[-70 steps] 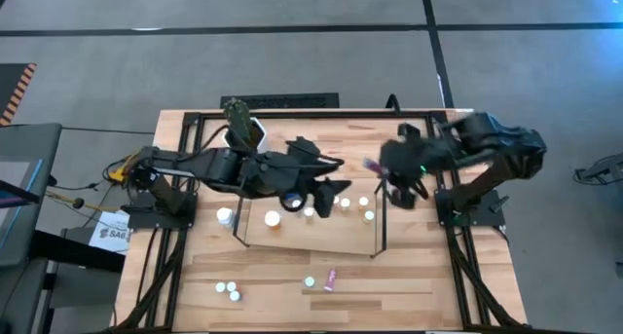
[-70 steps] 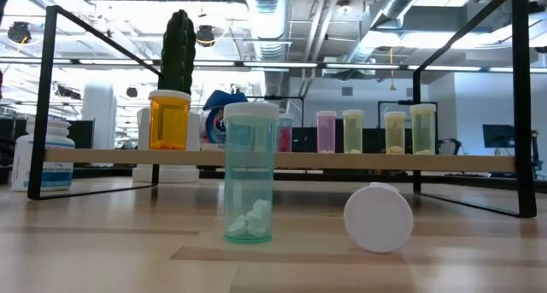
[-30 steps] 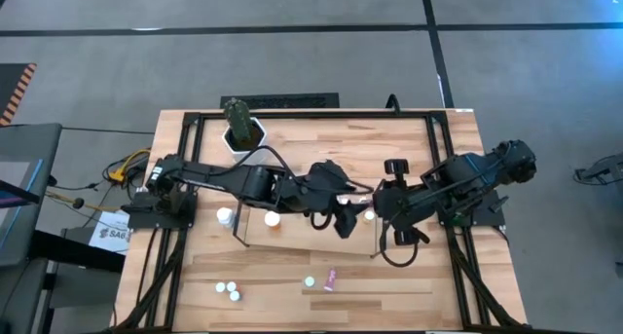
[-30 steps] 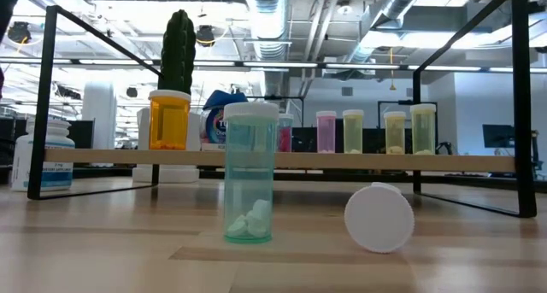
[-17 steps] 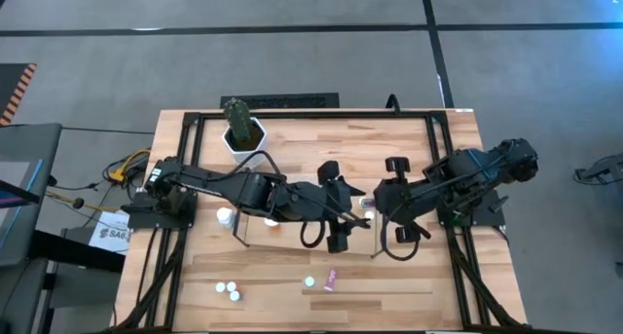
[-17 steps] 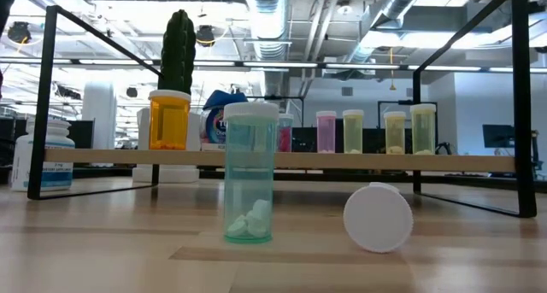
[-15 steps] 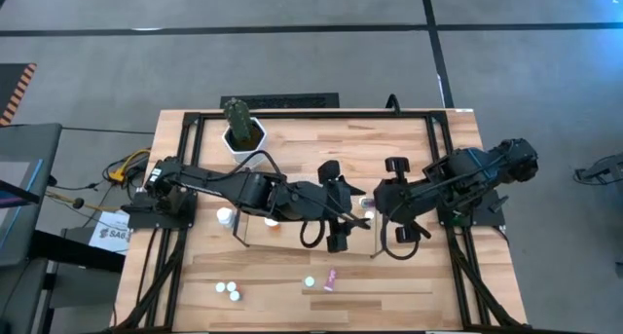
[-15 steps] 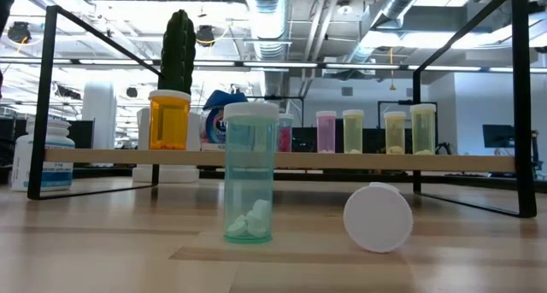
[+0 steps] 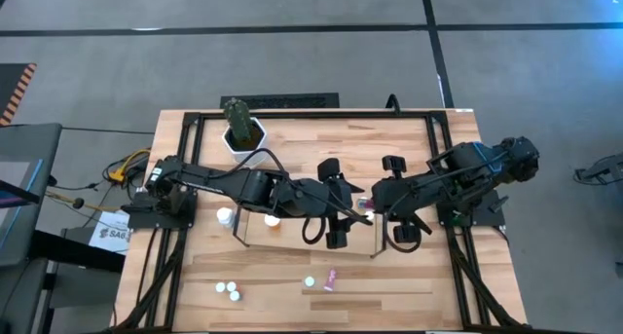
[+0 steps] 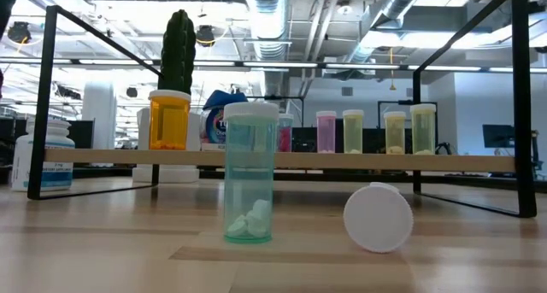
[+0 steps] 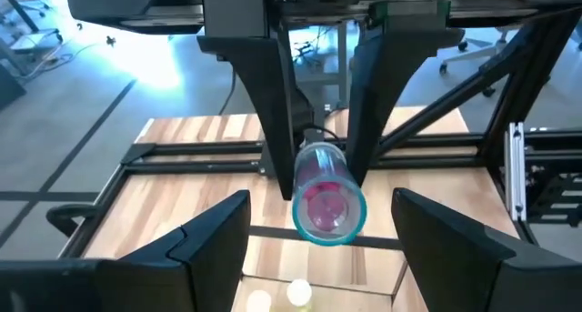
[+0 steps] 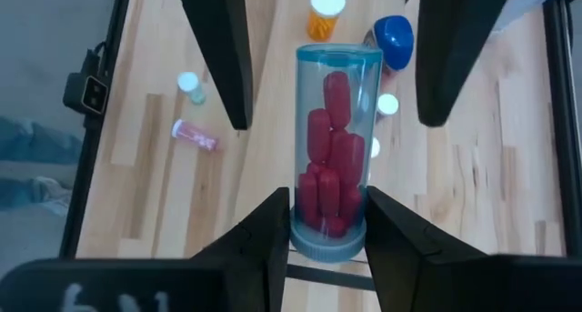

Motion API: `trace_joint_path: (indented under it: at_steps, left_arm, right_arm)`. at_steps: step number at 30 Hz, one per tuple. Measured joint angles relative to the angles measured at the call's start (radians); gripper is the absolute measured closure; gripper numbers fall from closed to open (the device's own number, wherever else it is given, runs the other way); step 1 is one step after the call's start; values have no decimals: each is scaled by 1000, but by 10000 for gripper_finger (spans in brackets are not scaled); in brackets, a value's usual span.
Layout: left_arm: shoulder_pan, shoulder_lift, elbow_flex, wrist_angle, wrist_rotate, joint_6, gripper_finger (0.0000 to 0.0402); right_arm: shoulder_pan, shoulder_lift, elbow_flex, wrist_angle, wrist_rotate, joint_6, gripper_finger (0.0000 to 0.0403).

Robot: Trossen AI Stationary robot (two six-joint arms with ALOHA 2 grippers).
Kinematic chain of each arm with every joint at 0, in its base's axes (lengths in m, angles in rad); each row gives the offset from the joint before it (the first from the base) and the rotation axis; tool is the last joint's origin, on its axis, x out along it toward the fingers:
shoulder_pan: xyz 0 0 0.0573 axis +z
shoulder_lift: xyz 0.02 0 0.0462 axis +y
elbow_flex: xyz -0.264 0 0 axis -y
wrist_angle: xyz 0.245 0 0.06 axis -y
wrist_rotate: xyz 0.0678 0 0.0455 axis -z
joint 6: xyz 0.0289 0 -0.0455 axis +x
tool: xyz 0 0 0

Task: Pick and place medicine bottles onto shelf by color
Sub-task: Put the blue pill bottle on the shelf

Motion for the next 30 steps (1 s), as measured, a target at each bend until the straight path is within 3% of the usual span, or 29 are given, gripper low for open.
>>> trace_joint_path:
  at_steps: [7,21,25,30]
  left_arm:
    - [0,0,0,16,-2,-2,168]
    - [0,0,0,20,53,-12,326]
    - [0,1,0,21,53,-12,336]
    - [0,1,0,22,54,-29,317]
  right_arm:
    - [0,0,2,4,0,0,265]
    - [1,0,2,18,-6,-3,263]
    - [0,0,2,9,-6,-1,262]
    - [-3,0,2,-20,-6,10,237]
